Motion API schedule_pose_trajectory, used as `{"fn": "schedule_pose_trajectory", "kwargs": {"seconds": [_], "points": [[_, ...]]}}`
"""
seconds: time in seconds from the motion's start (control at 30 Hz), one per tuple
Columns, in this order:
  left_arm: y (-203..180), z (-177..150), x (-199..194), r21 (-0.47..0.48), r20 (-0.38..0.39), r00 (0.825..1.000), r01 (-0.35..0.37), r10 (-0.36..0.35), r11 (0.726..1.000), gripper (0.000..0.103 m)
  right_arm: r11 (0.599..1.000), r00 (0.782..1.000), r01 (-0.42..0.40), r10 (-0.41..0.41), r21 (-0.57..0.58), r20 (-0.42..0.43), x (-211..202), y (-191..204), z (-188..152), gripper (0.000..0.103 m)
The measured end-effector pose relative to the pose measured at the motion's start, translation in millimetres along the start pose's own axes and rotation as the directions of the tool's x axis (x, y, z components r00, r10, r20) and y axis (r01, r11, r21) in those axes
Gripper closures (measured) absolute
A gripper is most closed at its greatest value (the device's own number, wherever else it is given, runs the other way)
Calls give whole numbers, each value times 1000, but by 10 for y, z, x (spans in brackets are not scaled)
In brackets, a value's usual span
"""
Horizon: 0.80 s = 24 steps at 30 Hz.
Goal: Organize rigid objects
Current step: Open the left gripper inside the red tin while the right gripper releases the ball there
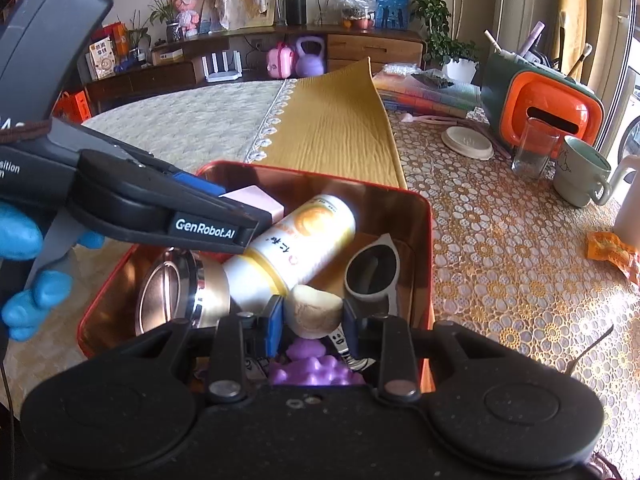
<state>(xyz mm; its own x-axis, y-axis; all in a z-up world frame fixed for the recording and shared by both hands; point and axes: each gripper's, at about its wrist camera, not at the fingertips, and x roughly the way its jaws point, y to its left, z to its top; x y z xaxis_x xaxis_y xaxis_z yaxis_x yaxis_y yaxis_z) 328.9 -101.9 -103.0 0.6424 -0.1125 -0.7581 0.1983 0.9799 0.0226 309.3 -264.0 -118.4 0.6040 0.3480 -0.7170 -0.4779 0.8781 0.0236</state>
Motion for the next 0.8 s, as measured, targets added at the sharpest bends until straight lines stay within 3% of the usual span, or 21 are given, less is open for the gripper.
{"fn": "schedule_pose_trajectory", "kwargs": {"seconds": [0.53, 0.7, 0.8], "points": [[-75, -52, -21, 38, -15, 1000, -13, 14, 999, 58, 1000, 1000, 21, -21, 2, -6, -46, 32, 9, 63], [-55, -52, -153, 28, 21, 1000, -8, 7, 1000, 39, 1000, 1000, 28, -28, 10, 12, -146, 29, 19, 59], [-43, -51, -251, 11, 37, 999, 11, -11, 1000, 37, 999, 999, 30, -30, 12, 24, -221, 42, 24, 57]]}}
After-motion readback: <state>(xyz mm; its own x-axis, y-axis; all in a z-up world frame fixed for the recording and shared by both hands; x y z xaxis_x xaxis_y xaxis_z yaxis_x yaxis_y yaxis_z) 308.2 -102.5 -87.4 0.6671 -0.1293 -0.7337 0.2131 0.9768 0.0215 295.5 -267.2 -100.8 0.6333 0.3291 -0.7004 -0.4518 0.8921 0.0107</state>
